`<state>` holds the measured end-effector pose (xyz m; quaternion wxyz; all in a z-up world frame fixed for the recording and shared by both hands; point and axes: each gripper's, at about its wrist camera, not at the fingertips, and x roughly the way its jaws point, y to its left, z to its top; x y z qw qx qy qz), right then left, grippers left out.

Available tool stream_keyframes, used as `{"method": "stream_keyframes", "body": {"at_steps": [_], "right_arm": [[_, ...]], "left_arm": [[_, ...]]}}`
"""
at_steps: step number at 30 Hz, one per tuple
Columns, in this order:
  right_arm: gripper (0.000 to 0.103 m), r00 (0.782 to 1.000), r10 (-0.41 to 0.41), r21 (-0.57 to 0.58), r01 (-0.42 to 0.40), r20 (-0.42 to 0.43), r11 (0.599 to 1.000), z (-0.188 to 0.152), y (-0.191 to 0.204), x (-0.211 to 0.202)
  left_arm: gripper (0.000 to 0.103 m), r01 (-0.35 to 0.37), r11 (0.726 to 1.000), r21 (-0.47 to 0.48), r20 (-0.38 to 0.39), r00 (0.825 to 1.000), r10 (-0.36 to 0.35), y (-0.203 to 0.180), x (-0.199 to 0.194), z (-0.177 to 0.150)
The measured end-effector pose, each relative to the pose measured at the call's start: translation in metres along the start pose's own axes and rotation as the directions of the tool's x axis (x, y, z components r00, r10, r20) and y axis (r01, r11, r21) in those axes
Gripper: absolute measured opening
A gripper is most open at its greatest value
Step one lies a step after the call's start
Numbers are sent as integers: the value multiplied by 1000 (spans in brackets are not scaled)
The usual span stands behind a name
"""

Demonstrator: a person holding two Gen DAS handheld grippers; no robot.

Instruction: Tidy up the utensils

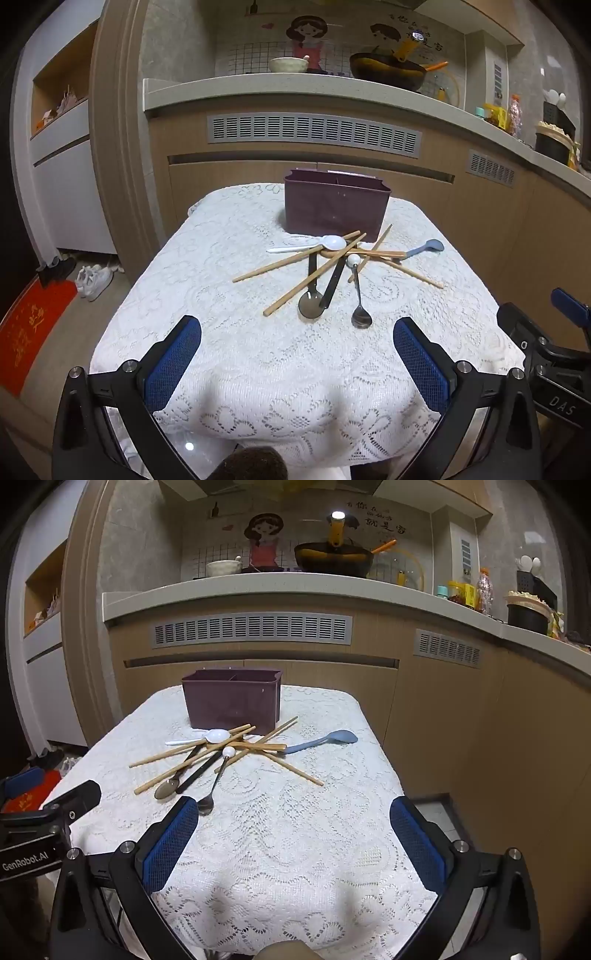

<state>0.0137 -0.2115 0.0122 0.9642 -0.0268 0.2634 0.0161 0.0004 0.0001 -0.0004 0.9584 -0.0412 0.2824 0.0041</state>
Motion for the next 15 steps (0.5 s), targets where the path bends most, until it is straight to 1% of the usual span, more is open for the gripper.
{"method": "stream_keyframes", "body": {"at_steps": [4,7,9,10,11,15], "right_arm": [[103,1000,15,21,-15,-7,1000,0,-4,-1],[103,1000,15,3,-15,-11,1000,-1,0,-1],[103,1000,26,9,-26,-11,1000,-1,-5,-3],[103,1000,20,2,-20,-17,1000,-2,0,-1],[103,1000,22,6,-22,-20,1000,1,0,-3],[103,999,25,1,-25,-24,1000,-1,-1,0]], "left_arm": [[103,4,1000,22,-2,1000,-4,0,0,0],[103,7,999,40,-5,1000,-7,0,-1,1],[103,11,999,32,-8,1000,-11,1,-4,-5],[103,11,999,36,-12,1000,-11,1,-3,-6],[103,-1,999,41,-18,1000,2,-10,-2,-5],[103,-5,999,43,-16,1000,6,-11,-4,-6]]}}
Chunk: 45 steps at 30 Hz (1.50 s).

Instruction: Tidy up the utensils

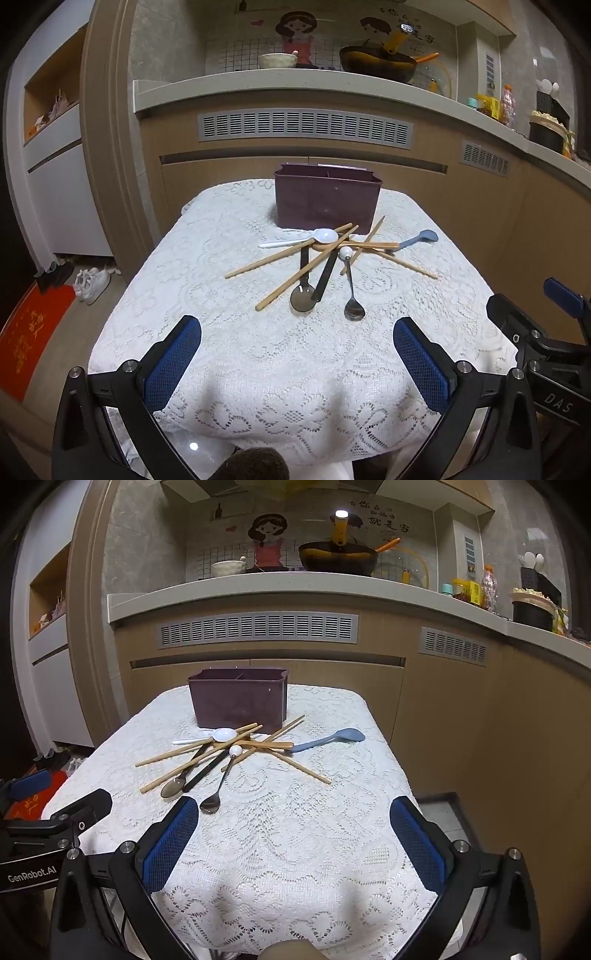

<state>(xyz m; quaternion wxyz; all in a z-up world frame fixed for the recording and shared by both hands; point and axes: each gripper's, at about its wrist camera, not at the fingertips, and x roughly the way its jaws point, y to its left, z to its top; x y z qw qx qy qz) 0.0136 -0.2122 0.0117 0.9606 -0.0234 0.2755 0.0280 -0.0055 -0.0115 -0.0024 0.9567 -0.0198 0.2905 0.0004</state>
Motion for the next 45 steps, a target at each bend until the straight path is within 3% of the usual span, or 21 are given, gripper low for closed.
{"method": "stream_keyframes", "body": {"at_steps": [45], "right_arm": [[103,998,36,35,-35,-46,999,-4,-3,14]], "left_arm": [[103,-9,1000,-4,-44,999,9,6,15,-5]]}}
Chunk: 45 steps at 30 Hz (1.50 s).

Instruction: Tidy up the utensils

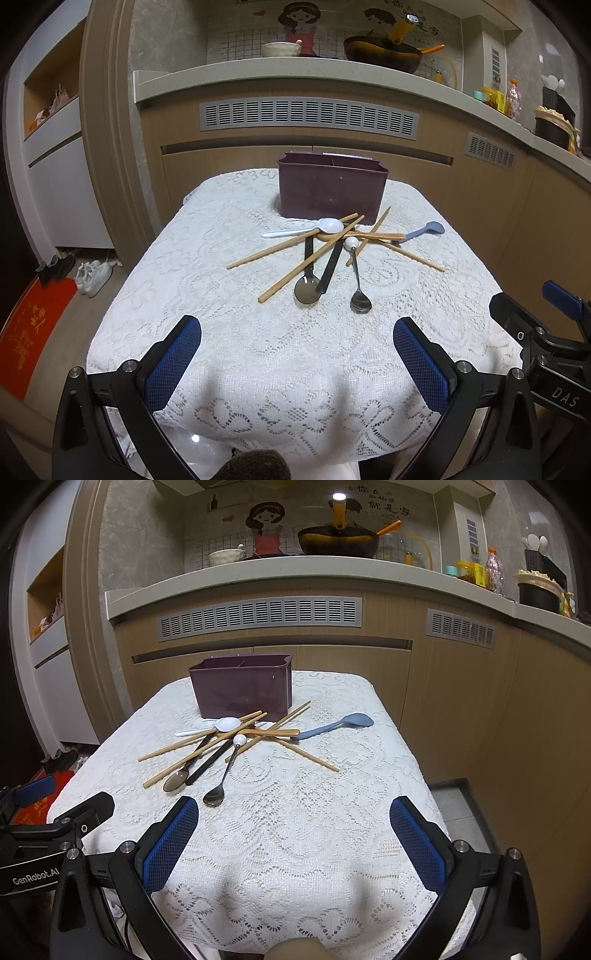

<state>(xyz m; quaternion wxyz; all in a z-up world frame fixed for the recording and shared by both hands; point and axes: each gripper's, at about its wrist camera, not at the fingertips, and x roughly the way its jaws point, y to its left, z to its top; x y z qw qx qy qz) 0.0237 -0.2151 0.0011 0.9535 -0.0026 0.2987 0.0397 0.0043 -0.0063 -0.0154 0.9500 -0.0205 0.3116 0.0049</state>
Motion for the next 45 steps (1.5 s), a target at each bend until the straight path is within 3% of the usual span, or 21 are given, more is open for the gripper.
{"method": "stream_keyframes", "body": {"at_steps": [14,45], "right_arm": [[103,998,-9,-23,10,67,1000,1,4,-12],[103,998,-26,-4,26,50,1000,22,-7,12]], "left_arm": [[103,-1,1000,9,10,1000,1,-3,-3,3],[103,-31,1000,-2,9,999,31,2,14,20]]}}
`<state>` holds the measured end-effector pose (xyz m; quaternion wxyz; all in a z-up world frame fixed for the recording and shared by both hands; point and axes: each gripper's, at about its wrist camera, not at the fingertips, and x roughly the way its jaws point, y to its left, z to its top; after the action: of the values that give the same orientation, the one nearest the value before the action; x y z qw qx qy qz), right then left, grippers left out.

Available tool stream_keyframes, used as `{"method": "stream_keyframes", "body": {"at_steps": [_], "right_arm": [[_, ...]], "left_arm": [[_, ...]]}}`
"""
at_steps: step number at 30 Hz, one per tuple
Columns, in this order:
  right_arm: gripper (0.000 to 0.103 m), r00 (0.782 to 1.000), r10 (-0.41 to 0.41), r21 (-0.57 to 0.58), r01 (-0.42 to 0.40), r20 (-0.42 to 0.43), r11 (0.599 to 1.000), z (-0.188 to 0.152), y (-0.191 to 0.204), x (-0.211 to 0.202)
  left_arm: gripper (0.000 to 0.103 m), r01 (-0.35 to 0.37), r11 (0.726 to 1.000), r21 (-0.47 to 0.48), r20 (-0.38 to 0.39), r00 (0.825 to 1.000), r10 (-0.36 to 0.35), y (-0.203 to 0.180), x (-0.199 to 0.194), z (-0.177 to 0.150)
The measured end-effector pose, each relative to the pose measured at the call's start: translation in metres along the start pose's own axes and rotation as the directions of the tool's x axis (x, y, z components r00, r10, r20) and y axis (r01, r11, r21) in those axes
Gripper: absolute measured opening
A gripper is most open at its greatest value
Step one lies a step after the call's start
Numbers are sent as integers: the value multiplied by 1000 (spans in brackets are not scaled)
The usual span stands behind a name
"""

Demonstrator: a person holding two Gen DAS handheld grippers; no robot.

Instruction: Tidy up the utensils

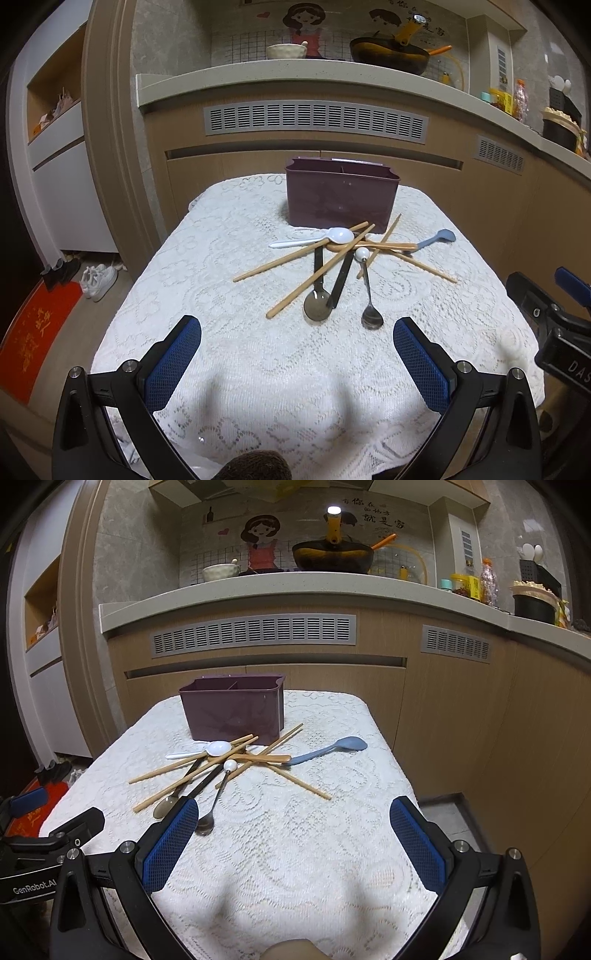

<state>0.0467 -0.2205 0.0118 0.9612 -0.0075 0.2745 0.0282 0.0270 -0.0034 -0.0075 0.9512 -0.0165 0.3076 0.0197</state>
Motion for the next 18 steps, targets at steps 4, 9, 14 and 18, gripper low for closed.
{"method": "stream_keyframes", "body": {"at_steps": [4,9,14,18], "right_arm": [[103,1000,-3,-9,3,-15,1000,12,-4,15],[103,999,7,11,-6,-39,1000,28,-12,39],[103,995,36,12,-35,-88,999,37,-18,63],[102,990,60,-26,-64,-131,998,34,-15,77]], "left_arm": [[103,13,1000,15,6,1000,-14,1,16,12],[103,88,993,78,-53,995,-84,-5,49,30],[103,148,975,165,-142,982,-125,-15,98,43],[103,219,956,194,-164,968,-189,-13,134,60]]}}
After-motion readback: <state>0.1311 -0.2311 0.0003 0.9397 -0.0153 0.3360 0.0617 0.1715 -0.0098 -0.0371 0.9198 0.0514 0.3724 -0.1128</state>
